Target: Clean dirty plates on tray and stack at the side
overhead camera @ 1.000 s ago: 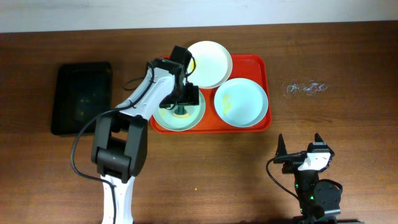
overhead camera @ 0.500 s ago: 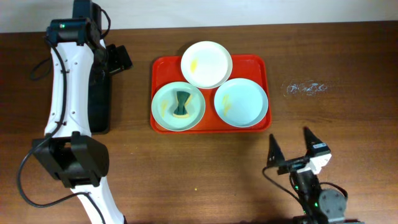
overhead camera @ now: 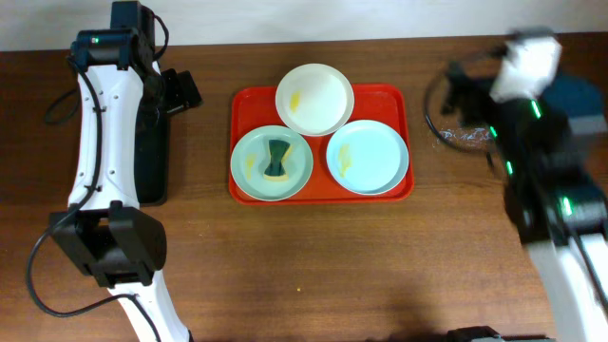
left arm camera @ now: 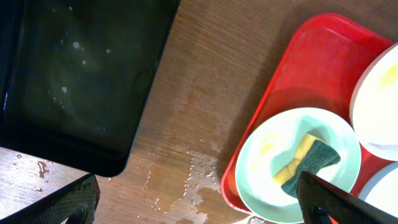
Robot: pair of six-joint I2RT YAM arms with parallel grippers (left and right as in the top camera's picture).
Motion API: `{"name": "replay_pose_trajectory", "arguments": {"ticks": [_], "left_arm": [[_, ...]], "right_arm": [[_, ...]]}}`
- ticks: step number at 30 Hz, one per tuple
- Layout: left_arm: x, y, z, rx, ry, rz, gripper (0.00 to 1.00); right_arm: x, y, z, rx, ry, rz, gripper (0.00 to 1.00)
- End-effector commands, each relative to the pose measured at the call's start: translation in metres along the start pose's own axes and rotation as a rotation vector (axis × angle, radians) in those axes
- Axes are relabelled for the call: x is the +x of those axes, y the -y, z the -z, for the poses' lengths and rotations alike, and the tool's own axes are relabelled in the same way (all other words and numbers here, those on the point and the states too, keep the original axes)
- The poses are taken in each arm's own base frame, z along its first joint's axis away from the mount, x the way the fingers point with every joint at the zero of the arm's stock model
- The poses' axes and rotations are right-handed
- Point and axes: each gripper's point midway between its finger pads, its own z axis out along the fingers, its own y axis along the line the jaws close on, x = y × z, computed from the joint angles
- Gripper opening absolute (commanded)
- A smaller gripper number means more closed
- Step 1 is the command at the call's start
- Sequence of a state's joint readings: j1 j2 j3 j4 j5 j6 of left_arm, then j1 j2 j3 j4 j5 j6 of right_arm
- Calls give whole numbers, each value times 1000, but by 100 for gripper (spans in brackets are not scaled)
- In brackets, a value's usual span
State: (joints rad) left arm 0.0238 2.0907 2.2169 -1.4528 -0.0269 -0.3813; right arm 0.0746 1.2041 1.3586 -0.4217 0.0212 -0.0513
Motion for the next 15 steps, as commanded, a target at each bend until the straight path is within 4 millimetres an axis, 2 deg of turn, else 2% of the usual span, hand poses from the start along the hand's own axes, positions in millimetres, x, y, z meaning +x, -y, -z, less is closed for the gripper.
{"name": "replay_pose_trajectory", "arguments": {"ticks": [1,2,3,4,5,6,8,11,12,13,15], "left_arm": [[-2,-1,1,-1,7,0,99],[-2,-1,1,-1,7,0,99],[-2,-1,1,-1,7,0,99],[-2,-1,1,-1,7,0,100],[-2,-1,1,-1,7,0,99],[-2,-1,1,-1,7,0,99],[-2,-1,2,-1,7,0,99],[-2,-1,1,-1,7,0,99],[-2,-1,1,-1,7,0,99],[-2,-1,2,-1,7,0,99],[-2,-1,1,-1,7,0,99]], "right_arm": [[7,-46,-28,-251,-194,-128,99],[13,-58,-35,-297,-248,-167,99],[19,-86,-38,-429,-303,-242,98],[24,-114,-32,-583,-361,-330,99],[41,-123,-31,-622,-441,-352,99],[60,-130,-41,-624,-507,-374,99],[79,-154,-48,-668,-585,-389,99],[106,-186,-52,-529,-660,-327,61],[126,-200,-53,-437,-688,-240,57],[149,-209,-61,-314,-717,-186,57],[199,-227,-82,-230,-800,-118,57]]}}
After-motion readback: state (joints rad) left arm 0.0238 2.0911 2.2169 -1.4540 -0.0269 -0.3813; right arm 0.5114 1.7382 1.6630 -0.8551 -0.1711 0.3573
